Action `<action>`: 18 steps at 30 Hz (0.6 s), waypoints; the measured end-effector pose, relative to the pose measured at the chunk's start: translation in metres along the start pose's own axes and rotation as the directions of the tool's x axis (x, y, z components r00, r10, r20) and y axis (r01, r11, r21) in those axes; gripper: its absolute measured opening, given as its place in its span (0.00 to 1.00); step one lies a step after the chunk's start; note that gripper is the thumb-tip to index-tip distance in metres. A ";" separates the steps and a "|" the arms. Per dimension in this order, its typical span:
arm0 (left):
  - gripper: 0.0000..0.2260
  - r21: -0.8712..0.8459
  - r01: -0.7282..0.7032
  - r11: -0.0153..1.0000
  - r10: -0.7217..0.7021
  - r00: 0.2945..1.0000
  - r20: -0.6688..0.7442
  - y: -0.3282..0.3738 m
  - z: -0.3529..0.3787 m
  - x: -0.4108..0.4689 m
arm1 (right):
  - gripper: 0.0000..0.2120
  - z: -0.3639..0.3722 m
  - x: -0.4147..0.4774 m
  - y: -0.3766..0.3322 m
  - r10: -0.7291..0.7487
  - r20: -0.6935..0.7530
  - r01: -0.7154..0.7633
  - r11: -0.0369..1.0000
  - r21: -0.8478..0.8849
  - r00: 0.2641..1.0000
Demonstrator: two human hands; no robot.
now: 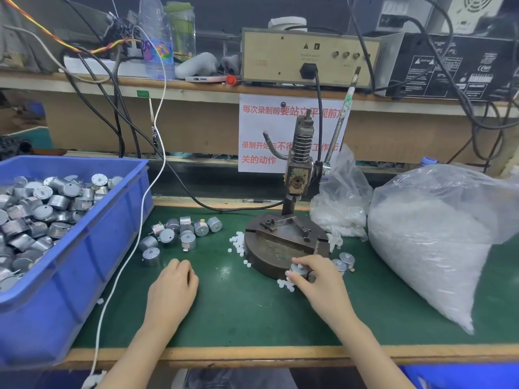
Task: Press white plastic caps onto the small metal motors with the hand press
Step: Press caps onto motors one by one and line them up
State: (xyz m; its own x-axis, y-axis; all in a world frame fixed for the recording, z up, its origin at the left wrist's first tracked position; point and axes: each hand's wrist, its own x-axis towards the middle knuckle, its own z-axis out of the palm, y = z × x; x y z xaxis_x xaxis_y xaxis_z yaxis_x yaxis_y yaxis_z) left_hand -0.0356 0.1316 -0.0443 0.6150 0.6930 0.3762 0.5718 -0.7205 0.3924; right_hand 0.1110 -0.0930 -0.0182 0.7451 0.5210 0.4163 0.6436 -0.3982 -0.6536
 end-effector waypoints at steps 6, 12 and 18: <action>0.07 0.008 -0.001 1.000 0.001 1.000 0.005 0.000 -0.001 -0.001 | 0.12 -0.009 -0.008 0.008 -0.093 -0.033 0.082 0.965 -0.249 0.995; 0.07 -0.001 -0.006 1.000 0.006 1.000 -0.001 -0.001 -0.001 -0.002 | 0.13 -0.005 -0.017 0.013 -0.131 0.062 0.145 0.906 -0.398 0.989; 0.07 0.001 -0.008 1.000 0.008 1.000 0.006 -0.001 -0.001 -0.001 | 0.12 -0.005 -0.016 0.022 -0.079 -0.068 0.039 0.887 -0.460 0.995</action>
State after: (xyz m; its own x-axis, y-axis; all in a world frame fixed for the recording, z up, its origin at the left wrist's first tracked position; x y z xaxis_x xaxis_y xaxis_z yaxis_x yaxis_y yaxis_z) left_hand -0.0372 0.1314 -0.0438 0.6231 0.6868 0.3742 0.5670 -0.7263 0.3886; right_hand 0.1142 -0.1137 -0.0365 0.7025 0.4979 0.5086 0.6801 -0.6802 -0.2735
